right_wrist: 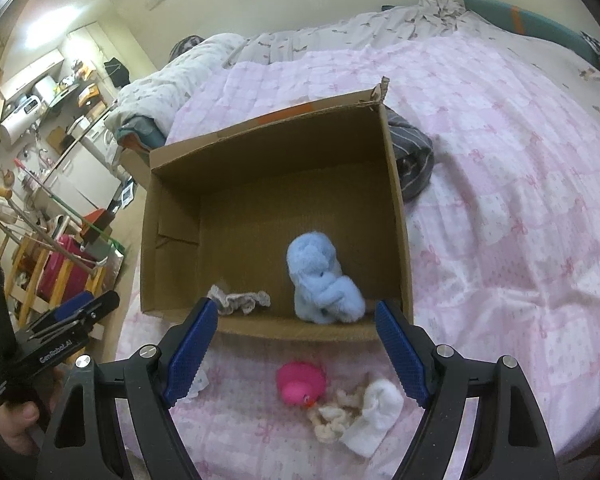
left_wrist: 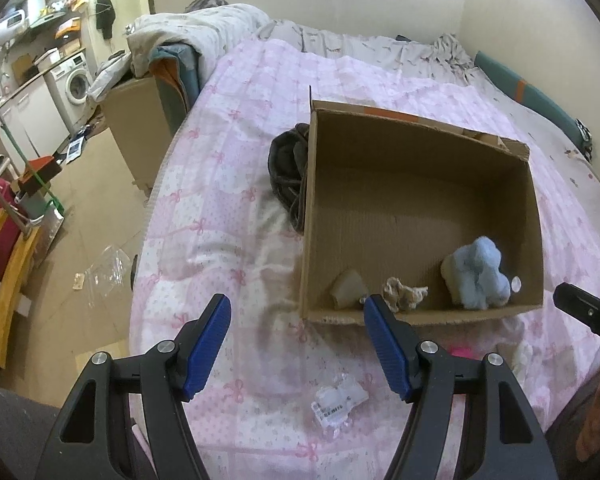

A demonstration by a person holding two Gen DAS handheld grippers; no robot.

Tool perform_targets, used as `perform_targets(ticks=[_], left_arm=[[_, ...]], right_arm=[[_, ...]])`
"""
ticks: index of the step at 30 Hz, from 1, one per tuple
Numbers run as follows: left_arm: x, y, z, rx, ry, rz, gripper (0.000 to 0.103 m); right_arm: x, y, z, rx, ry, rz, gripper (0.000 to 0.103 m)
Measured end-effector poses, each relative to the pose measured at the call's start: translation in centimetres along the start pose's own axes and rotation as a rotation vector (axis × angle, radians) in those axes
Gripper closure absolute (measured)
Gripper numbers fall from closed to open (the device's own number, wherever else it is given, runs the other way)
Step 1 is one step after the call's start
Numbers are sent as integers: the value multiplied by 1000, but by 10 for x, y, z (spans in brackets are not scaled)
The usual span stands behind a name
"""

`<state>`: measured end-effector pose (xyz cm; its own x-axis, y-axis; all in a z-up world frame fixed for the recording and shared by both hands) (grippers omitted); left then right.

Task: Organize soft objects
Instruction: 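Lower the left gripper onto the clear plastic bag and close it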

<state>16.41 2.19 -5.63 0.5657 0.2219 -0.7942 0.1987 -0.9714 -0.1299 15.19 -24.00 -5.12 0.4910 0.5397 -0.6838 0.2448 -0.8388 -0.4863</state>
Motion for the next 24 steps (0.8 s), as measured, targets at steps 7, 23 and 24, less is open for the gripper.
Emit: perform_targets(ticks=[7, 23, 24], left_arm=[[9, -8, 16, -33, -74, 14, 37], [88, 9, 68, -152, -475, 145, 37], [91, 14, 72, -144, -493, 150, 37]], right_arm=[[-16, 7, 19, 41, -8, -2, 17], [-2, 14, 35, 133, -66, 7, 17], [-1, 15, 34, 138, -68, 6, 17]])
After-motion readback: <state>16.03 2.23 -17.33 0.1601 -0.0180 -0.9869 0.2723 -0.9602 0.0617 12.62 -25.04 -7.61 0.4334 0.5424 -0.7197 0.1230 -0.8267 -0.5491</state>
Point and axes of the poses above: each gripper's, at about its wrist camera, not at the fingertips, and x roughly the way its jaws point, y to its right, z to its underside, the point moved 5 cm from there along x, roughly the way its jaws point, and after that the axes turned 10 degrees about -z, right-handed, at the moved point
